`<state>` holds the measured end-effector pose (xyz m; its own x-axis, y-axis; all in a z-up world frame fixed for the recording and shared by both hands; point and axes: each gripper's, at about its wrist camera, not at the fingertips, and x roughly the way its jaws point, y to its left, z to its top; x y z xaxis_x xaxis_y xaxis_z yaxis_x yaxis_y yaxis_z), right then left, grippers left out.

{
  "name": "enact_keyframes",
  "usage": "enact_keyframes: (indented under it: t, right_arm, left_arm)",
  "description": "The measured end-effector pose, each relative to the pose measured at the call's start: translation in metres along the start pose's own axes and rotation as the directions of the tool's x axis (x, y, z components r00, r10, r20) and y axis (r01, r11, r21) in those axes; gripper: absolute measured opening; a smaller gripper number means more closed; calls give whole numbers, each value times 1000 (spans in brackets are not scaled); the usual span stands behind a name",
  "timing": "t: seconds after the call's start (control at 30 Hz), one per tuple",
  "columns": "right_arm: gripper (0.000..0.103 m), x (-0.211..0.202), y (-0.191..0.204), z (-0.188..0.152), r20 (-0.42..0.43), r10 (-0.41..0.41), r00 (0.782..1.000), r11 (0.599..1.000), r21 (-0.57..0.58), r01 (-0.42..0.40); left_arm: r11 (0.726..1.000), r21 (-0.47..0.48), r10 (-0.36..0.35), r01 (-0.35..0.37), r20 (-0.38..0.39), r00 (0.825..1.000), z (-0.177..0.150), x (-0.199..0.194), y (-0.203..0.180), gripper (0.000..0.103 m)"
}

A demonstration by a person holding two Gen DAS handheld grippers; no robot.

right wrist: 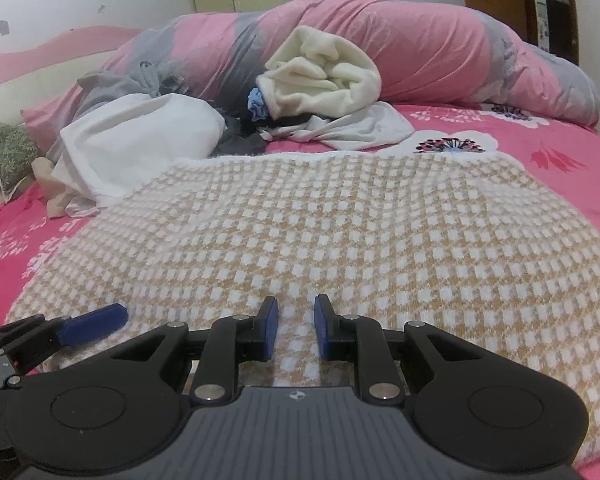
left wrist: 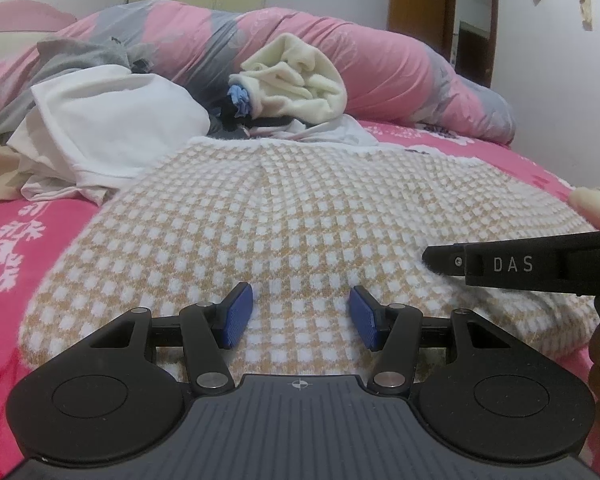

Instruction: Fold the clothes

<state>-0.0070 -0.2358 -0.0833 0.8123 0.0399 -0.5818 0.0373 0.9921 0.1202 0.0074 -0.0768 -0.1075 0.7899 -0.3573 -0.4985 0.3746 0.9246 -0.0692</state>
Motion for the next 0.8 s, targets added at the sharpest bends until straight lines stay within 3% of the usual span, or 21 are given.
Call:
enact_keyframes:
  t: [0.3, 0.6, 0.8]
  right_arm:
    - [21, -1, -1, -4, 13, 1, 1000, 1000, -5, -1]
    - [21, -9, 8, 0, -29, -21, 999, 993, -119, 18]
    - [22, -16, 6, -7, -33, -37, 999, 997, -67, 35]
  left_arm:
    - [999, 31, -10, 10, -21, 1000, 4, 2, 1, 54]
    - [999, 25, -25, 25, -1, 1000, 1, 3, 4, 54]
    - [999, 31, -29, 29, -12, 1000, 1, -1, 5, 54]
